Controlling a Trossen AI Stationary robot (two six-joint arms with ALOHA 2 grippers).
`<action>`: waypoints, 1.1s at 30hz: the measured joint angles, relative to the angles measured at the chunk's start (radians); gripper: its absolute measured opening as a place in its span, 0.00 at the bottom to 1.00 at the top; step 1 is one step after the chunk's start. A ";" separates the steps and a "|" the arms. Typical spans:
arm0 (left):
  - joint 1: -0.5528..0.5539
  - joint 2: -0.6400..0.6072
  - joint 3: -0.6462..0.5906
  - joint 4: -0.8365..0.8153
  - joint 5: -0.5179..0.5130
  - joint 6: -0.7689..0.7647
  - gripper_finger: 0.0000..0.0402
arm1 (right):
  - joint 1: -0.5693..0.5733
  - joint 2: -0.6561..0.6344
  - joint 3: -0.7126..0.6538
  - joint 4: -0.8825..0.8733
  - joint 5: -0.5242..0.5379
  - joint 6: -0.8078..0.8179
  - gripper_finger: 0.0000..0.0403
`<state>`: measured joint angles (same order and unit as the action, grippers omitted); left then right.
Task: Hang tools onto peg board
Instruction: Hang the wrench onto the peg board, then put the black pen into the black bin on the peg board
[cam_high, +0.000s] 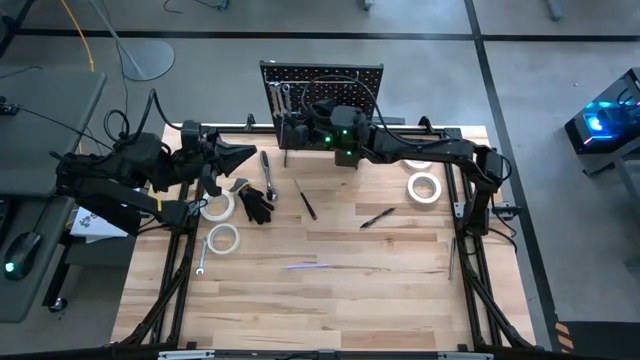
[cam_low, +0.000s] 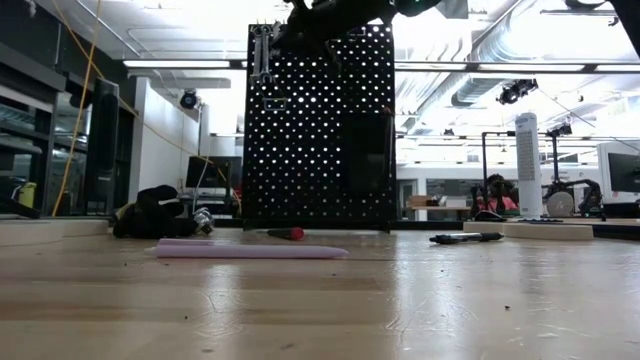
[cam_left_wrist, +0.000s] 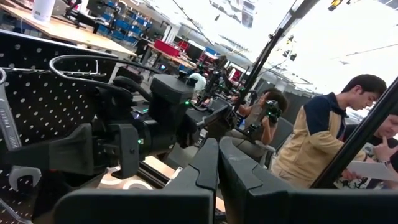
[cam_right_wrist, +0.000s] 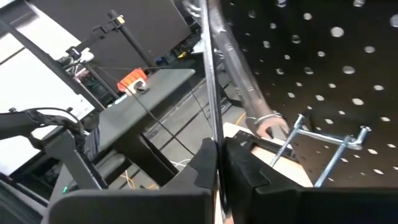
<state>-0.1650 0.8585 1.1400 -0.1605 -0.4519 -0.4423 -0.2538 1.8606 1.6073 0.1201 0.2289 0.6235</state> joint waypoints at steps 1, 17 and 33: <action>0.000 0.000 0.000 0.000 0.000 0.000 0.00 | 0.000 0.000 0.000 -0.002 0.003 0.001 0.04; 0.000 -0.009 0.001 -0.001 -0.001 -0.002 0.00 | 0.000 -0.066 -0.002 -0.121 0.069 -0.168 0.51; -0.044 0.030 -0.010 -0.498 0.129 -0.080 0.00 | 0.095 -0.295 -0.002 -0.681 -0.038 -0.300 0.52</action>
<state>-0.2095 0.8881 1.1305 -0.6582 -0.3227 -0.5223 -0.1587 1.5653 1.6051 -0.5609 0.1908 0.3230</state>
